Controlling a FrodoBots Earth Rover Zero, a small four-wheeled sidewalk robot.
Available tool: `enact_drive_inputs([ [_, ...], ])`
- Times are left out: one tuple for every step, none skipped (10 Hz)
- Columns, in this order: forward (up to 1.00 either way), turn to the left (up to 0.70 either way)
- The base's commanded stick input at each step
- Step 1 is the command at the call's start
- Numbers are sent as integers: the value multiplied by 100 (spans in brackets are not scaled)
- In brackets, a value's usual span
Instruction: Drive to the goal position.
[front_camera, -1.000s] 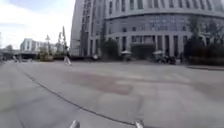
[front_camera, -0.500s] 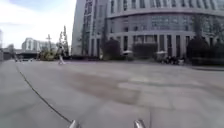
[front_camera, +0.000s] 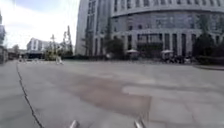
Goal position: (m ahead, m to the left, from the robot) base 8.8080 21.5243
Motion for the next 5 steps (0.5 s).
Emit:
enact_drive_inputs([
  [0,0],
  [0,0],
  [0,0],
  [0,0],
  [0,0],
])
